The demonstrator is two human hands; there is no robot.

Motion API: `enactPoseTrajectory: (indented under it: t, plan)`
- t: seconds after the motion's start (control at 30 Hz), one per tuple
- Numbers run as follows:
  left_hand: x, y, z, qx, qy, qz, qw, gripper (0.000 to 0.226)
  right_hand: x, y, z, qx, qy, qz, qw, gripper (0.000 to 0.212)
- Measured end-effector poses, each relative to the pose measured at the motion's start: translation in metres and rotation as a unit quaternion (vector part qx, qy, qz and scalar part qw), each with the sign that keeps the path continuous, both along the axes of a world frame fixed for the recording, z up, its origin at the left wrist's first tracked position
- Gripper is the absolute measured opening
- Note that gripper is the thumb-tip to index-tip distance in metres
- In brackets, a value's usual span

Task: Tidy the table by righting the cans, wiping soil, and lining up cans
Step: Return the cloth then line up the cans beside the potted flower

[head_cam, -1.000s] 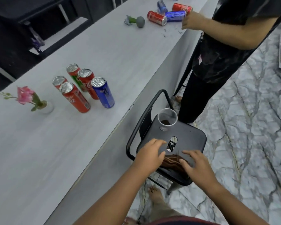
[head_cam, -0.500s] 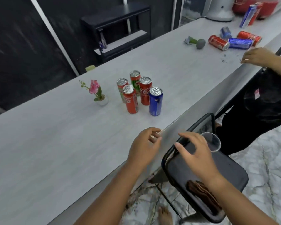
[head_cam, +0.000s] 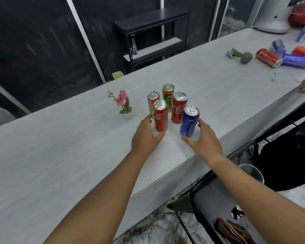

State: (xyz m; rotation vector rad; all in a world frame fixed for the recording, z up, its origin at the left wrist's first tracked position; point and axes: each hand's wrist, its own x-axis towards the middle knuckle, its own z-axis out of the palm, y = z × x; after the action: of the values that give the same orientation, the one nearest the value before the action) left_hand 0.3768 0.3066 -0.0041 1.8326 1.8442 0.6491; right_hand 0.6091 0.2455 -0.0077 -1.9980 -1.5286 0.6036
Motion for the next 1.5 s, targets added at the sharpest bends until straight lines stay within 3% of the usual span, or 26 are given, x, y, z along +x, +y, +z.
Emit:
enactPoseTrajectory:
  t: [0.13, 0.4, 0.63, 0.97, 1.27, 1.5]
  plan:
    - [0.008, 0.014, -0.007, 0.004, -0.038, -0.025, 0.999, 0.101, -0.001, 0.015, -0.007, 0.03, -0.084, -0.003, 0.996, 0.063]
    - [-0.004, 0.007, -0.009, 0.016, -0.105, -0.001, 0.994, 0.081, -0.011, 0.011, -0.018, 0.055, -0.044, 0.001, 0.997, 0.048]
    - [-0.063, -0.03, -0.012, 0.004, -0.107, 0.059, 0.993, 0.084, -0.063, 0.012, -0.017, 0.044, -0.036, 0.058, 0.997, 0.053]
    - [-0.206, -0.091, -0.008, 0.042, -0.132, 0.177, 0.974, 0.064, -0.2, 0.021, -0.01, 0.061, -0.046, 0.184, 0.98, 0.048]
    - [-0.308, -0.122, -0.011, 0.049, -0.129, 0.252, 0.958, 0.069, -0.319, 0.023, -0.008, 0.063, -0.073, 0.264, 0.96, 0.056]
    - [-0.36, -0.128, -0.011, 0.042, -0.111, 0.263, 0.957, 0.076, -0.376, 0.029, -0.006, 0.019, -0.064, 0.257, 0.964, 0.06]
